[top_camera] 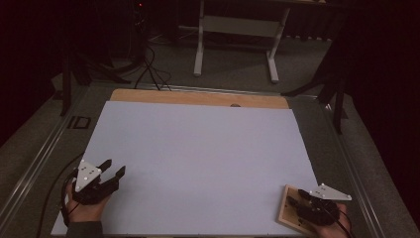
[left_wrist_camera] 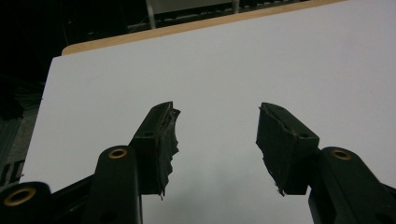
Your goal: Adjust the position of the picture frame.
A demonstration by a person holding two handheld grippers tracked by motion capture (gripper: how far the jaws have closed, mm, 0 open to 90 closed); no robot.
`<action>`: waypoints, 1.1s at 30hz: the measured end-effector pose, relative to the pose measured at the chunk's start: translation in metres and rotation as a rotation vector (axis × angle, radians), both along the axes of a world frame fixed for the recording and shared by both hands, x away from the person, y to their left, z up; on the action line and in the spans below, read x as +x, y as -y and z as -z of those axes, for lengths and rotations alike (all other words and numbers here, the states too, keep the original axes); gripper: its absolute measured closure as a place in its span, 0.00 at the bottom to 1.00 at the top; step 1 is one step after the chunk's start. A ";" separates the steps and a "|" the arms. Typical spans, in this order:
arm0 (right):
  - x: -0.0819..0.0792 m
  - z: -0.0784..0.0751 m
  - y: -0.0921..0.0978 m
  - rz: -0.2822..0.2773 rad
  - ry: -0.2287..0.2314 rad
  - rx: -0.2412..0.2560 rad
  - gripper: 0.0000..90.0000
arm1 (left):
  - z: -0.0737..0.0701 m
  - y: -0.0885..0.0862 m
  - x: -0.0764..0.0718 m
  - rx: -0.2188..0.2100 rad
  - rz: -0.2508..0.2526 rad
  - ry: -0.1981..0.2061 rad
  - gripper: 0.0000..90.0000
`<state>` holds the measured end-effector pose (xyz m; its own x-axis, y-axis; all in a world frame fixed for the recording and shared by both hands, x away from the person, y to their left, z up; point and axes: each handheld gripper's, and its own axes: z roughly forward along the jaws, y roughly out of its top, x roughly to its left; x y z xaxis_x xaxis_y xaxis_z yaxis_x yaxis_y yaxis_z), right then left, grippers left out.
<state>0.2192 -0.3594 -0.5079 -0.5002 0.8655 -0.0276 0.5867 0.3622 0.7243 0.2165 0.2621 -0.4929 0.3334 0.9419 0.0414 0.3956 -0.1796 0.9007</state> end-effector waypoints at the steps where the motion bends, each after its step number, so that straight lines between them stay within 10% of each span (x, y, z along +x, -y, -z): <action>1: 0.000 0.000 0.000 -0.001 -0.001 0.002 0.55 | 0.000 0.000 0.000 -0.001 0.000 0.001 0.52; 33: 0.055 -0.003 -0.046 -0.073 -0.021 -0.036 0.56 | 0.001 0.005 0.002 0.025 0.010 0.000 0.52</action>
